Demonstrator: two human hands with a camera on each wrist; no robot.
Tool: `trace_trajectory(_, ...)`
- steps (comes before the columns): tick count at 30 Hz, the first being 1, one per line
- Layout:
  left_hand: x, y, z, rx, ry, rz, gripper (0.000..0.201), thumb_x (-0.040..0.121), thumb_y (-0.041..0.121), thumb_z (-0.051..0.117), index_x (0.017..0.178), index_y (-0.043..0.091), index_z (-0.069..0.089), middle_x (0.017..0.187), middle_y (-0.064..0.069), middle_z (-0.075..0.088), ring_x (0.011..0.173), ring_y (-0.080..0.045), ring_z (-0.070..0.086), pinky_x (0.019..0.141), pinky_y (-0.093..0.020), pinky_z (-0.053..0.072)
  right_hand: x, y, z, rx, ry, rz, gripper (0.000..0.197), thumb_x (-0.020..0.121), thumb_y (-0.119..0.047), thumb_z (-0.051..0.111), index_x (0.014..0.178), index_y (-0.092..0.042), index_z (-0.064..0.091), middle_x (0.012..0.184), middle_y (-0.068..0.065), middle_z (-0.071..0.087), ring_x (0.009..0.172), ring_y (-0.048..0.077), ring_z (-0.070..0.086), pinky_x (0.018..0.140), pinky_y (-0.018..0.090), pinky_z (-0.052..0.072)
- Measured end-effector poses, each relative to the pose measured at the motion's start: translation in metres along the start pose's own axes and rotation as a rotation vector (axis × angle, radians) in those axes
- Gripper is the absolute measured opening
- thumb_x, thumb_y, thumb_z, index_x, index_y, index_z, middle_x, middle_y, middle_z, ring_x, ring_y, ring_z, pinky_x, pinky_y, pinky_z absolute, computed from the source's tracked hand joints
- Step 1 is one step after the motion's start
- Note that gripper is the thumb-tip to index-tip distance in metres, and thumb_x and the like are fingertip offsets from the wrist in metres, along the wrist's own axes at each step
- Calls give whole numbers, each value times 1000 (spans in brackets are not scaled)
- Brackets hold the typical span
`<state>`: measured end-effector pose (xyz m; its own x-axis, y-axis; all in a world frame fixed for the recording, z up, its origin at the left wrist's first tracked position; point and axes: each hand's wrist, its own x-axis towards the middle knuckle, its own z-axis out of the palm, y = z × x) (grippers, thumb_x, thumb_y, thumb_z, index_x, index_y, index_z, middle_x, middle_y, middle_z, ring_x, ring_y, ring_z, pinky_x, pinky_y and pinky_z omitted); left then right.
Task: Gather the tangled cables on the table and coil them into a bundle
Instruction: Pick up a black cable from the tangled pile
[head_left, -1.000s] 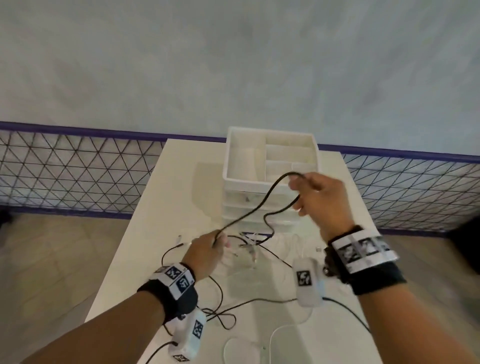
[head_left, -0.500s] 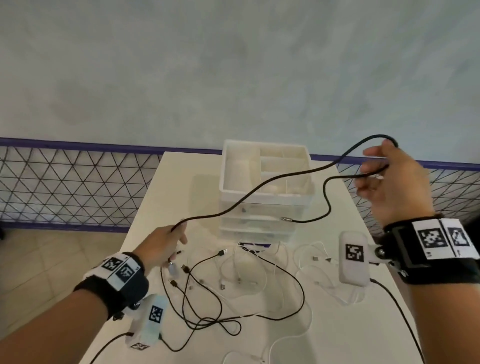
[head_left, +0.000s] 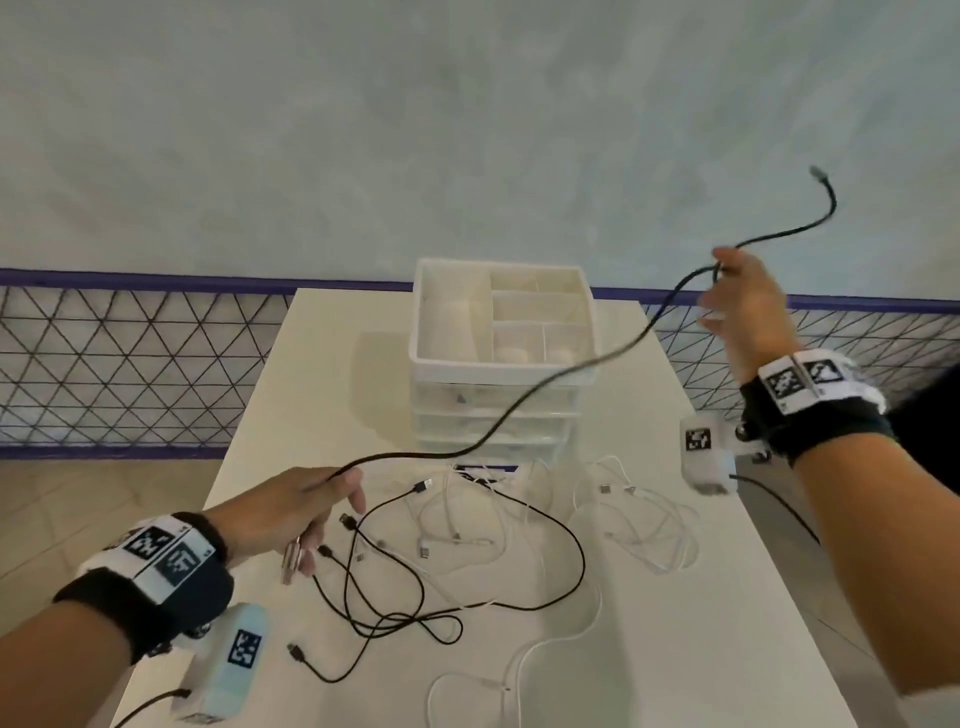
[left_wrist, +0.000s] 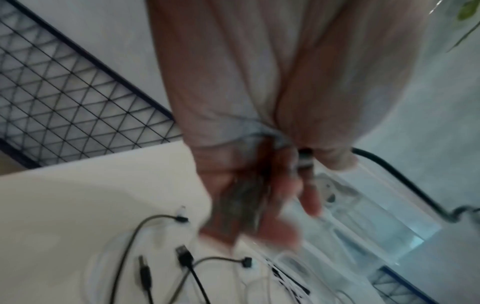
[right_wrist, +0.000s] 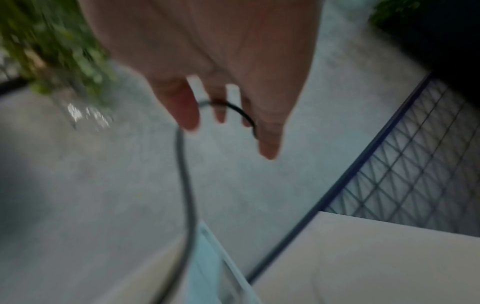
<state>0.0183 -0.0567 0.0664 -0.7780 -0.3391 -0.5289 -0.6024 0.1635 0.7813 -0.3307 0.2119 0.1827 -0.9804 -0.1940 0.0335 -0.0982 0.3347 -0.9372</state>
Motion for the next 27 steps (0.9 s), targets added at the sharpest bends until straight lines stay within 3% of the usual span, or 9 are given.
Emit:
trace_trajectory(2, -1, 5, 10, -52, 34, 13, 51, 97, 54, 40, 100, 11, 67, 60, 3, 30, 48, -11, 33, 45, -30, 41, -19, 31, 7, -425, -5, -43, 66, 81, -9, 58, 145, -8, 42, 136, 18, 53, 120, 30, 54, 103, 42, 44)
trace_trajectory(5, 2, 21, 30, -33, 66, 85, 46, 101, 47, 39, 98, 13, 68, 59, 4, 29, 43, -11, 28, 39, -22, 27, -86, 66, 36, -439, 29, -276, 47, 80, -3, 68, 125, -9, 61, 122, 14, 63, 72, 14, 59, 82, 25, 44)
trace_trajectory(9, 9, 50, 63, 55, 81, 233, 38, 101, 38, 46, 87, 10, 68, 44, 13, 38, 35, -4, 32, 41, -20, 28, -165, 90, 94, -441, -721, -458, 60, 84, -25, 73, 139, -31, 50, 123, -7, 57, 61, -4, 53, 82, 25, 50)
trace_trajectory(11, 9, 54, 69, 98, 35, 272, 35, 102, 35, 47, 85, 12, 67, 42, 13, 39, 40, -6, 36, 44, -21, 31, -161, 96, 110, -542, -865, -334, 25, 90, -21, 66, 115, -23, 68, 98, -4, 66, 68, 4, 57, 81, 29, 52)
trace_trajectory(15, 5, 36, 59, 174, -88, 169, 30, 102, 24, 42, 83, 17, 64, 46, 13, 41, 47, -12, 37, 47, -22, 32, -119, 111, 111, -675, -569, -389, 13, 91, -17, 65, 86, -13, 77, 85, 5, 69, 81, 25, 63, 75, 27, 42)
trace_trajectory(18, 4, 32, 60, 227, 92, 158, 29, 101, 17, 40, 84, 16, 64, 54, 12, 47, 52, -11, 38, 49, -23, 31, -105, 115, 110, -486, -80, -468, 12, 80, 1, 71, 89, -6, 68, 95, 15, 62, 69, 27, 55, 69, 33, 48)
trace_trajectory(20, 6, 35, 62, 200, 272, 156, 28, 101, 15, 39, 90, 12, 64, 69, 11, 52, 59, -11, 45, 54, -26, 35, -118, 120, 117, -421, 40, -388, 26, 78, 0, 74, 95, -7, 56, 105, 13, 52, 64, 24, 52, 63, 36, 49)
trace_trajectory(25, 7, 37, 56, 92, 459, 126, 26, 101, 16, 38, 92, 16, 62, 77, 6, 56, 68, -12, 50, 58, -29, 38, -150, 161, 132, -513, -165, -314, 23, 81, -12, 75, 98, -11, 59, 113, 9, 48, 71, 29, 61, 69, 44, 58)
trace_trajectory(27, 6, 38, 54, 41, 405, 156, 25, 101, 16, 39, 89, 16, 61, 70, 3, 56, 60, -13, 46, 54, -27, 35, -146, 168, 140, -775, -428, -173, 42, 88, -28, 69, 127, -18, 55, 136, 5, 40, 94, 32, 66, 86, 41, 56)
